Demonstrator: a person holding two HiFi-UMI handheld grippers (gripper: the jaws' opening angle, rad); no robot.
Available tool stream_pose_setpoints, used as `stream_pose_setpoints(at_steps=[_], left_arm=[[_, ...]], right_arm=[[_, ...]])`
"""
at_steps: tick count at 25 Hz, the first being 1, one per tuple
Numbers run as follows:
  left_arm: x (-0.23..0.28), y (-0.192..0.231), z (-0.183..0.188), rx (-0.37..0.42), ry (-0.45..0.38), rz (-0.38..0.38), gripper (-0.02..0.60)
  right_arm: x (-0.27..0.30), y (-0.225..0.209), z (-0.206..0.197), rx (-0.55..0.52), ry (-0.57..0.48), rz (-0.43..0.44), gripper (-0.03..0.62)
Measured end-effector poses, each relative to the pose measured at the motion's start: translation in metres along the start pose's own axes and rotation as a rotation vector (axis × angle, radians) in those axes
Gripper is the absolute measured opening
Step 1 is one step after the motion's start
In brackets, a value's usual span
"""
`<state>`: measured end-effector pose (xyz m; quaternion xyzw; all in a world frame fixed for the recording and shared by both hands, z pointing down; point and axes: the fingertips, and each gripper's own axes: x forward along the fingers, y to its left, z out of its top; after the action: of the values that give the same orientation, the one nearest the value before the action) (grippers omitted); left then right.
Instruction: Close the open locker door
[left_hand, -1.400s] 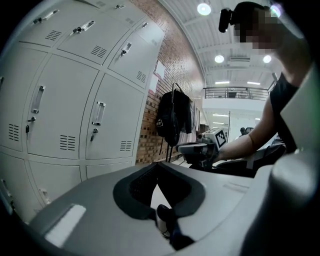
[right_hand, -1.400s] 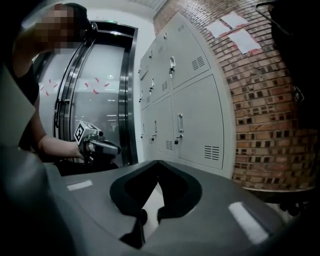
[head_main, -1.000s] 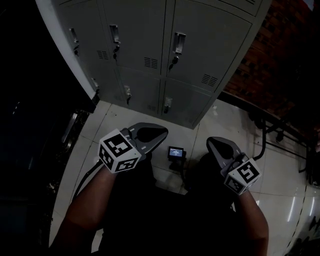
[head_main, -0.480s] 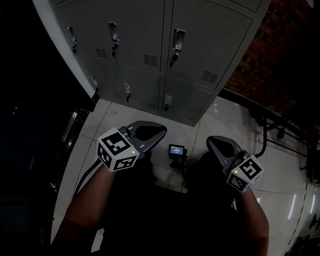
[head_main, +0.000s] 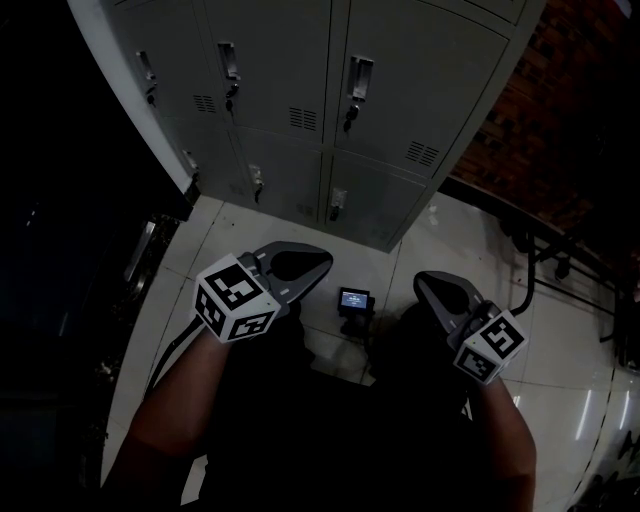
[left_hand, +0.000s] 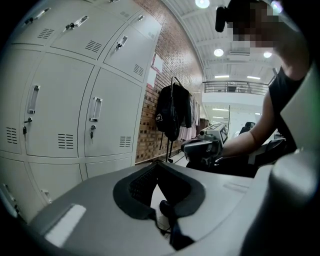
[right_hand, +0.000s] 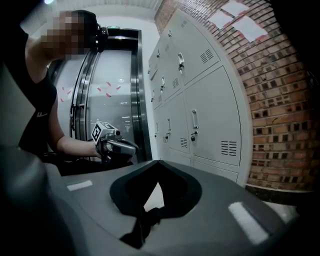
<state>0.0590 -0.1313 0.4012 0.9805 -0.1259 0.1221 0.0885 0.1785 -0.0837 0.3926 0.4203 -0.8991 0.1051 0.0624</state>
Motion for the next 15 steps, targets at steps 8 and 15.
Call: stream_pose_setpoints(at_steps=[8, 15], left_arm=[[-0.004, 0.0075, -0.0064, -0.009, 0.028, 0.018, 0.012], [-0.0071, 0.0084, -0.007, -0.013, 0.022, 0.02, 0.012]], right_arm=[[0.0035, -0.0009, -0.0043, -0.007, 0.019, -0.006, 0.002], [0.0031, -0.001, -0.007, -0.008, 0.029, -0.012, 0.002]])
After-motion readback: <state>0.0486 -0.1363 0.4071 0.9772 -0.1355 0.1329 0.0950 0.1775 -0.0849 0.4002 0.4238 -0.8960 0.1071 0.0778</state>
